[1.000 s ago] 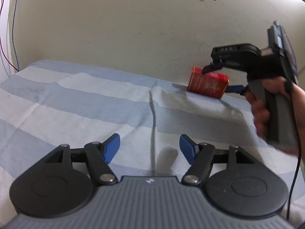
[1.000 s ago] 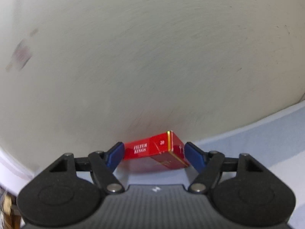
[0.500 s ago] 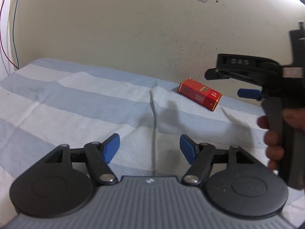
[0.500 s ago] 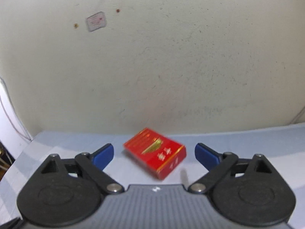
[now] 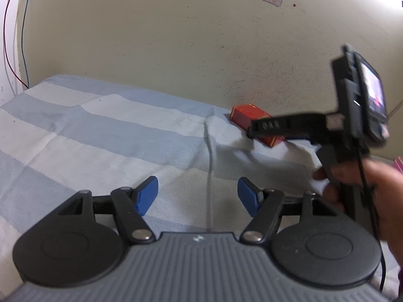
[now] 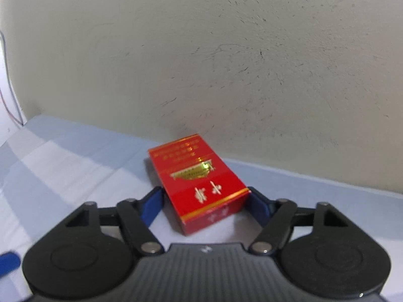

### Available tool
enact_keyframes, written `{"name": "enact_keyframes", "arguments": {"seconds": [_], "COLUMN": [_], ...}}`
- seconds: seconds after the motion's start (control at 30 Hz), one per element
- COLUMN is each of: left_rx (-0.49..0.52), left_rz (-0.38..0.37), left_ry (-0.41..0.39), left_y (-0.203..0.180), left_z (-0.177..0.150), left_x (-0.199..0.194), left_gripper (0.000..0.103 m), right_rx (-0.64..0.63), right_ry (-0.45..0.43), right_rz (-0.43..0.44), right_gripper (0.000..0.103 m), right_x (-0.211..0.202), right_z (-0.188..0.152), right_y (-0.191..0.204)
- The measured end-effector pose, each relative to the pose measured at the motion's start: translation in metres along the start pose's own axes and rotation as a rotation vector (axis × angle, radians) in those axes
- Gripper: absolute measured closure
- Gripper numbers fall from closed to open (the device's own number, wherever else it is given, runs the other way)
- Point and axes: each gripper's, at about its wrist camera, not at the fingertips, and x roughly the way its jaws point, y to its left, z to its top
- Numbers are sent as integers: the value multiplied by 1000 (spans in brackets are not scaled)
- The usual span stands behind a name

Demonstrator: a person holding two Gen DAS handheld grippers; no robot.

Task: Organize objects
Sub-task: 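Close the left tool on the red box while the right tool grips its other end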

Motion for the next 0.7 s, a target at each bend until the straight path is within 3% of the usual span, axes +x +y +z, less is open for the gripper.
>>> {"name": "enact_keyframes", "arguments": {"seconds": [0.13,0.3,0.37,0.53,0.63,0.7], "left_rx": [-29,-12,42,134,205,237], "left_rz": [-3,-85,-171,-504,-605,-656], "left_ry": [13,70,108,191,222,242], "left_y": [8,12,1,-35,-61,-76], "left_z": [3,4,-1,-31,-64,-83], "left_x": [-4,-12,-20,-65,-98,-113], "left_gripper": [31,28,28,28,29,29], "right_rx": [11,3,-47,-144,-132,-84], "right_ry": [-17,-27,-20,-10,-26,-43], "right_rz": [-20,-4,39,96,67,59], "right_gripper": [35,37,37,38,35,23], "right_x": [-37,-113,-162,-263,-318,-347], "right_z": [-32,-96,-127,-219,-270,-300], "right_y": [2,13,2,-5,-32,-52]}}
